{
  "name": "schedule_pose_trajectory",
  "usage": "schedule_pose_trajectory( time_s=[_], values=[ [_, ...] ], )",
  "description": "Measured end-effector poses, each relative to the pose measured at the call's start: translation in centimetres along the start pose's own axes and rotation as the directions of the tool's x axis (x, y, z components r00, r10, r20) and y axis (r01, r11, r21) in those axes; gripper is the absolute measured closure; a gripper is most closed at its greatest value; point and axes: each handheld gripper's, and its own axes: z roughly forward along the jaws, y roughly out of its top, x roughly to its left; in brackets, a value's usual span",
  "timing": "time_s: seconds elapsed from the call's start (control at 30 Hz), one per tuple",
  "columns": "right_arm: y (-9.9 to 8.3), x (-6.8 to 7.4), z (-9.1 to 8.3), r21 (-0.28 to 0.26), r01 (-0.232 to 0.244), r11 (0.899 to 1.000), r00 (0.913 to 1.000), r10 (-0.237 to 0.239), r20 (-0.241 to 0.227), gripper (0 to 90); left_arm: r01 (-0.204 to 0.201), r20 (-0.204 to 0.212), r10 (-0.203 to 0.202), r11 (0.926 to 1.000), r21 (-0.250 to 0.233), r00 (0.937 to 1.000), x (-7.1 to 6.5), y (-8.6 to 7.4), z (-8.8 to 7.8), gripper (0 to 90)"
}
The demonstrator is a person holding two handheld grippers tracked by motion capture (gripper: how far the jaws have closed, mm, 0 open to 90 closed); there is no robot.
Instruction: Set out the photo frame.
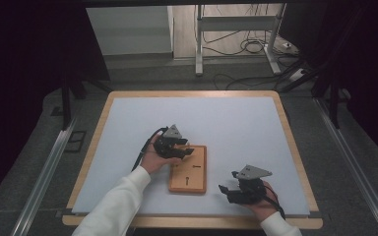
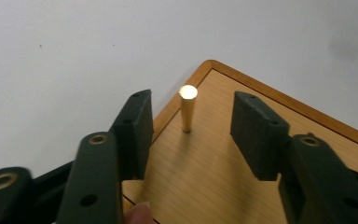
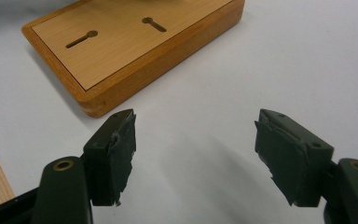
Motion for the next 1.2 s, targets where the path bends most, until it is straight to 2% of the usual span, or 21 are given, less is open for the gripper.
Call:
schedule_pose_trajectory(
  time_s=[0.17,0.27,0.4,0.53,0.57,0.67,1.0,1.2],
  values=[
    [0.0,0.1,0.1,0.006,0.006,1.000,1.0000,-0.006,0.002,28.9,-0.022,0.025,0.022,0.9997,0.007,0.9994,0.3,0.3,0.4,62.0],
    [0.0,0.0,0.1,0.008,0.005,1.000,1.0000,-0.005,0.003,28.8,-0.018,0.027,0.018,0.9998,0.004,0.9995,0.2,0.4,0.5,65.8],
    [-0.1,0.1,0.1,0.007,0.005,1.000,1.0000,-0.005,-0.002,28.9,-0.033,0.035,0.033,0.9993,0.018,0.9989,0.2,0.5,0.7,71.2],
    [0.0,0.1,0.1,0.009,0.009,1.000,0.9999,-0.009,-0.006,28.8,-0.019,0.037,0.018,0.9996,0.020,0.9991,0.2,0.4,1.1,76.9],
    [0.0,0.1,0.2,0.011,0.009,1.000,0.9999,-0.009,-0.005,28.9,-0.032,0.033,0.031,0.9990,0.031,0.9990,0.3,0.4,1.0,78.2],
    [-0.1,0.1,0.2,0.013,0.009,1.000,1.0000,-0.009,-0.004,28.9,-0.010,0.041,0.009,0.9997,0.022,0.9991,0.5,0.3,1.1,82.5],
    [0.0,0.3,0.3,0.005,0.009,1.000,0.9998,-0.009,-0.018,28.8,0.041,0.079,-0.043,0.9987,0.030,0.9959,1.1,0.3,1.1,83.7],
    [0.3,0.8,0.3,-0.006,0.043,0.999,0.9990,-0.043,-0.009,24.8,0.071,0.100,-0.075,0.9966,0.043,0.9922,1.4,0.4,1.1,83.1]
  ],
)
